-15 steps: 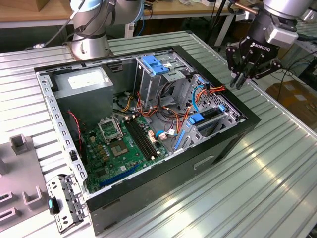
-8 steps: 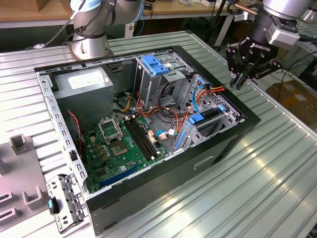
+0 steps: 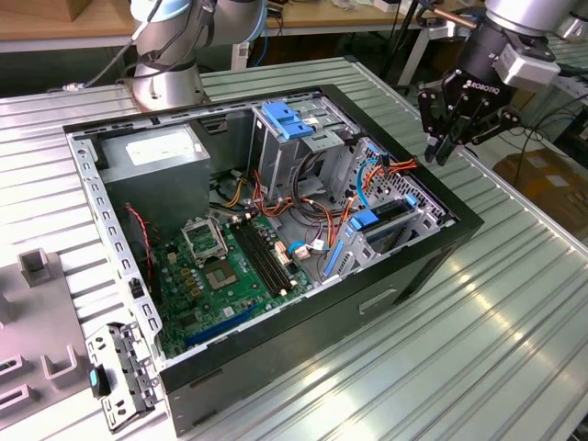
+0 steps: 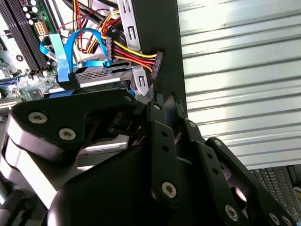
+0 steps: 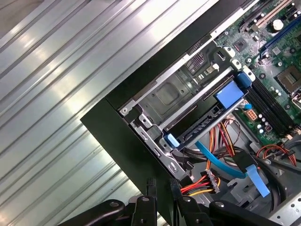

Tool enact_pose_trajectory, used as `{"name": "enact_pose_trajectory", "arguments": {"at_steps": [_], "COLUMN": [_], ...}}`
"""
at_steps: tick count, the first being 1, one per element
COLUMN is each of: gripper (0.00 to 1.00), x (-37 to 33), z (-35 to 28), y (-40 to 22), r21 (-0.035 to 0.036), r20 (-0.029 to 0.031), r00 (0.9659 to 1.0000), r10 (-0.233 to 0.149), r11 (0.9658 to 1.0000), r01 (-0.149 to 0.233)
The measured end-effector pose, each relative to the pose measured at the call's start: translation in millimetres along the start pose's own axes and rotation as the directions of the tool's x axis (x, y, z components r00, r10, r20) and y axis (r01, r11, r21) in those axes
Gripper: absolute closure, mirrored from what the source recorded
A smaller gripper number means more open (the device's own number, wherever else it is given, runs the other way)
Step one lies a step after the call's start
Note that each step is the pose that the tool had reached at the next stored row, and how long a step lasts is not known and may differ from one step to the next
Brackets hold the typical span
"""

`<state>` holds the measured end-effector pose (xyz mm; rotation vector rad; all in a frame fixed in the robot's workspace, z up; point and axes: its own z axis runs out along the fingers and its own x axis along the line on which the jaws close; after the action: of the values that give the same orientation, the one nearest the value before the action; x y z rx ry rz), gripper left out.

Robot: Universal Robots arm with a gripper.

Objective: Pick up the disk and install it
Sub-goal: 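Insert the first disk wire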

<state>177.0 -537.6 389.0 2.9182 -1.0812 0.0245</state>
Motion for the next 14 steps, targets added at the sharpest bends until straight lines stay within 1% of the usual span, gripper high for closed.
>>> {"name": "enact_pose_trajectory", "arguments": {"at_steps": [2,3,4,6,8,14], "gripper": [0.75,0.75,0.75,0.75,0.75,0.75], "x": [-1.1,-1.2,-1.3,-2.3,-4.5,-9.5], "z": [0.1,0.3,0.3,0.6,1.8,4.6], "y": [-1.3,-1.6,-1.7,-2.5,-4.5,-9.7], "r21": [0.0006,0.0015,0.0020,0.0023,0.0028,0.0034], "r20": [-0.0005,-0.0013,-0.0020,-0.0026,-0.0025,-0.0021], "r00": [0.9997,0.9983,0.9964,0.9943,0.9938,0.9938], "r10": [-0.024,-0.059,-0.084,-0.106,-0.111,-0.111], "r11": [0.9997,0.9983,0.9964,0.9943,0.9938,0.9938], "r01": [0.024,0.059,0.084,0.106,0.111,0.111]}}
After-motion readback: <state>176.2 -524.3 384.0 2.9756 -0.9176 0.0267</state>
